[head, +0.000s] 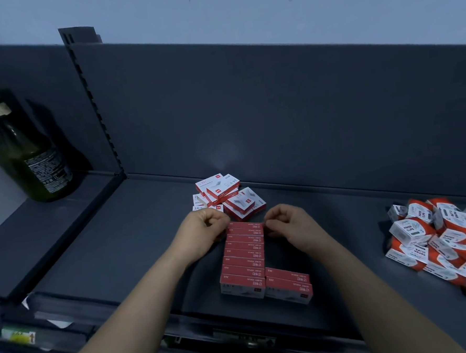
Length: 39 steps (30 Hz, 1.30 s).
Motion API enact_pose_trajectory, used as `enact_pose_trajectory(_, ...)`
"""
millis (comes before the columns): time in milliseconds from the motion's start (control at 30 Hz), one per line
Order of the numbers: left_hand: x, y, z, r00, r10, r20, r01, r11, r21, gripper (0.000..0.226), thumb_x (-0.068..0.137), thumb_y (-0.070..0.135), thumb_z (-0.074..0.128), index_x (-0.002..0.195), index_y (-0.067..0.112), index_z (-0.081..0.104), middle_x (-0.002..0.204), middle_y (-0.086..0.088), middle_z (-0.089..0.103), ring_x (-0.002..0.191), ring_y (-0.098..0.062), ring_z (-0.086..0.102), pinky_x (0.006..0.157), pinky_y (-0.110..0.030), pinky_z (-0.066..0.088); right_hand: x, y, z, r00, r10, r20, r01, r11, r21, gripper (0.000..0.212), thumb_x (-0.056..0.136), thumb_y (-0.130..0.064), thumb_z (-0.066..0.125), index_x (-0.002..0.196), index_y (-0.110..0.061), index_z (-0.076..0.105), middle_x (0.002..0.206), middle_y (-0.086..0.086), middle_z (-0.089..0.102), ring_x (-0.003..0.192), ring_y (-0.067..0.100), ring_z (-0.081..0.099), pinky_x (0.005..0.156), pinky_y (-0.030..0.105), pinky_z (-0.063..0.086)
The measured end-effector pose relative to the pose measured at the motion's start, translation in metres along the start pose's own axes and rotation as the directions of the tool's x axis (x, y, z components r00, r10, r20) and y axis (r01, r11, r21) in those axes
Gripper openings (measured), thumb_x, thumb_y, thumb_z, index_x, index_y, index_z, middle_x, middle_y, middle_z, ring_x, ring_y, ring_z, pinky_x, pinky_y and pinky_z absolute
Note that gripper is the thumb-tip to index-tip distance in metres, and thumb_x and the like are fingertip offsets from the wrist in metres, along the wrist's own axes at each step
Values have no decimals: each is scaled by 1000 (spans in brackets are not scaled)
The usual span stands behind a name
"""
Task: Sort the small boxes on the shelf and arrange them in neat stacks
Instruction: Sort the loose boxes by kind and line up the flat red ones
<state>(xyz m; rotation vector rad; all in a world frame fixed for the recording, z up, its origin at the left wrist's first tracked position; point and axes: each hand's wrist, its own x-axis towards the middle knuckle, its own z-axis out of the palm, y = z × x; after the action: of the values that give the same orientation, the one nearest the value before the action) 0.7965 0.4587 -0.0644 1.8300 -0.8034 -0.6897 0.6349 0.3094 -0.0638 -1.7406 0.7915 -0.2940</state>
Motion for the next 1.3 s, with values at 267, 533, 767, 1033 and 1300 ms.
enact_pose_trajectory(267,40,15,-18,937,177,-300,-71,940,333,23,86,35,66,104,21,65,98,1,63,86,-16,59,76,-30,47,42,-19,-9,975,-130,-183,63,941,-332,30,93,-21,57,122,-18,60,123,-4,61,106,8,56,81,18,41)
enact_pose_trajectory(533,68,18,-11,975,161,-151,-42,808,588,32,77,43,72,95,18,69,107,-3,59,103,-27,53,82,-36,48,77,-15,0,997,68,-34,-75,868,-491,39,82,-34,69,116,-16,63,119,5,59,94,16,60,71,27,47)
enact_pose_trajectory(767,52,14,-10,944,200,-264,-133,959,250,36,78,17,77,111,22,64,100,13,68,84,2,61,70,-11,46,72,-16,0,999,45,-5,-44,920,-390,44,71,-40,77,108,-18,68,106,0,65,86,11,62,64,25,46)
enact_pose_trajectory(1033,34,22,-9,928,183,-325,-196,981,-6,39,82,4,70,108,32,59,97,13,65,90,-6,65,71,-16,54,66,-16,2,994,29,-108,-69,919,-387,37,78,-22,74,111,-17,59,108,0,60,91,13,58,77,29,48)
enact_pose_trajectory(1300,21,31,-10,892,231,-389,-279,958,-69,46,84,-1,64,121,23,53,95,12,63,69,2,58,71,-14,50,38,-13,-24,979,29,-200,-21,999,43,16,86,-5,62,99,-16,61,103,5,69,89,15,67,83,33,56)
